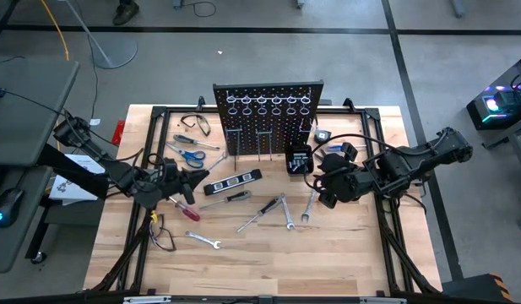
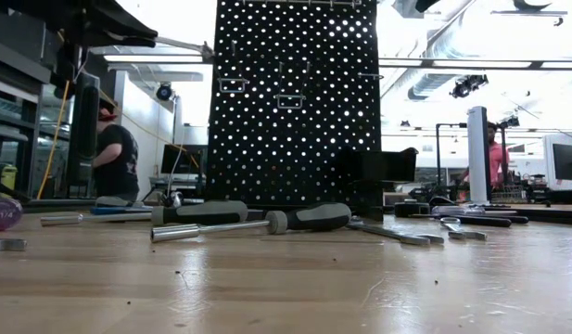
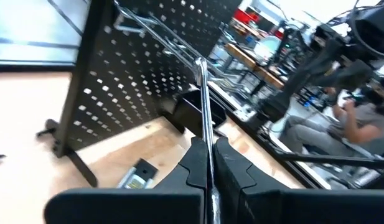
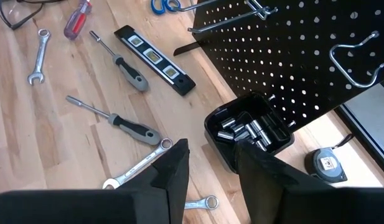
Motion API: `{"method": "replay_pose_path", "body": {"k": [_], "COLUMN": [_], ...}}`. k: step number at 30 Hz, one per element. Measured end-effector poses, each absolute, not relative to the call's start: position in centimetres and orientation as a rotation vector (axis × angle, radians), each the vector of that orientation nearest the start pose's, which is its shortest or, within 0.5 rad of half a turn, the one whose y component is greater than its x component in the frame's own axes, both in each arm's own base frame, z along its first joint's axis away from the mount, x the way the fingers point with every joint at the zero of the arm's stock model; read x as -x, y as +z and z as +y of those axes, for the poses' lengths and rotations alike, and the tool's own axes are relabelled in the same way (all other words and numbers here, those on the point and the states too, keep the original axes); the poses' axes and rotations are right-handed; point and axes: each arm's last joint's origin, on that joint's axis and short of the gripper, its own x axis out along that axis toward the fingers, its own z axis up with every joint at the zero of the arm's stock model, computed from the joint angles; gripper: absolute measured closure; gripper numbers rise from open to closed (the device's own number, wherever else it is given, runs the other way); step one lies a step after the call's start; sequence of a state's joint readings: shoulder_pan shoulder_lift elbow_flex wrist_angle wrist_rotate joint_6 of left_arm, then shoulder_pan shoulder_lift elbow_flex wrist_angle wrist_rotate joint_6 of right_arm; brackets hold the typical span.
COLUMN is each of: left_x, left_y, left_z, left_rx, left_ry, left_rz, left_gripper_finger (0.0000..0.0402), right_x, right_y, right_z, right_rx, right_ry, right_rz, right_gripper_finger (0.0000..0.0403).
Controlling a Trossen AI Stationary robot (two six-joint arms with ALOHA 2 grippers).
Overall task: Hang tools onto peg board
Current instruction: Hang the silver wrench on the pegboard
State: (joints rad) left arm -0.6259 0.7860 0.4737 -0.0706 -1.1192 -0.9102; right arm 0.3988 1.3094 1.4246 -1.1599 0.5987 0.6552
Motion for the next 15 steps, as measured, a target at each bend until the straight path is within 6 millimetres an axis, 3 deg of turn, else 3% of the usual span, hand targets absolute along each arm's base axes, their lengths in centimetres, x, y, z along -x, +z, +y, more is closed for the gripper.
{"method": "replay_pose_path", "body": {"k": [15], "left_x": [-15.5], "left_y": [23.8], "left_z": [-3.9], "left_rx": [0.352], "left_ry": [0.779], "left_rz": [0.058], "left_gripper_finger": [0.0384], "right_x": [-22.2], "right_y": [36.7], "right_z": [7.6], "right_rx": [-0.131], "right_ry": [-0.472], "right_rz": [0.796], "right_gripper_finger": [0.0279]}}
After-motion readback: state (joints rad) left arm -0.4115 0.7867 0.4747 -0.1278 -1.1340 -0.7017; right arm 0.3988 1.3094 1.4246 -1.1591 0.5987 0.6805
